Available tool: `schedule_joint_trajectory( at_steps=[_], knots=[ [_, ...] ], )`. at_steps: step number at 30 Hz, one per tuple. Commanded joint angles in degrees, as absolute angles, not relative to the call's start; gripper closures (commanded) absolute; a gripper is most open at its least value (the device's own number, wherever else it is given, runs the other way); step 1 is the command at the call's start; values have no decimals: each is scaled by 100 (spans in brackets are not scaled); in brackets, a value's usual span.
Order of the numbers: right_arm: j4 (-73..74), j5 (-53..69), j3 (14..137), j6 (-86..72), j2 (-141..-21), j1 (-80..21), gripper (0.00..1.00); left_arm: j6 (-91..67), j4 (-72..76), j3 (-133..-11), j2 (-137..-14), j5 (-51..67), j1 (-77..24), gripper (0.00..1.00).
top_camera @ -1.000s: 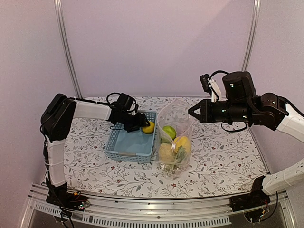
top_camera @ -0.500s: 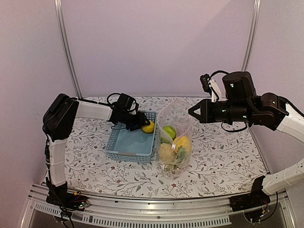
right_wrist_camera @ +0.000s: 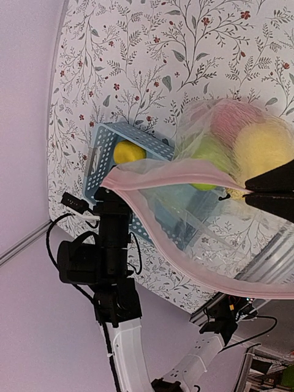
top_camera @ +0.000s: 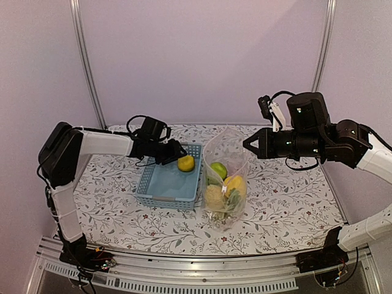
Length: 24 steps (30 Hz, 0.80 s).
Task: Place the food in the zip-top bag and seal the zipper
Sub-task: Adjust the fake fruit in the bin.
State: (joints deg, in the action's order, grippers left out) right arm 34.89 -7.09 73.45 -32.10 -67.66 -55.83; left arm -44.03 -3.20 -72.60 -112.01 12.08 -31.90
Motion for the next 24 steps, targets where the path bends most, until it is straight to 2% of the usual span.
schedule_joint_trajectory(
  at_steps=[1,4,10,13,24],
  knots=[
    [3447,-792,7403,-3198,-6662,-5607,100,-4380,-140,-6997,-10807,1053,-3129,49],
    [3435,-774,7394,-3206,-6652,-5599,100,-4315,-260,-6985,-10814,1082,-3121,44],
    [3419,-738,7385,-3217,-6654,-5605,100,-4225,-511,-7350,-11441,1254,-3136,24],
    [3439,-758,7383,-3210,-6632,-5604,100,-4118,-662,-7584,-11688,1199,-3176,17],
    [3475,-837,7413,-3174,-6656,-5605,100,-3876,-1020,-8061,-12157,1198,-3268,3]
  ],
)
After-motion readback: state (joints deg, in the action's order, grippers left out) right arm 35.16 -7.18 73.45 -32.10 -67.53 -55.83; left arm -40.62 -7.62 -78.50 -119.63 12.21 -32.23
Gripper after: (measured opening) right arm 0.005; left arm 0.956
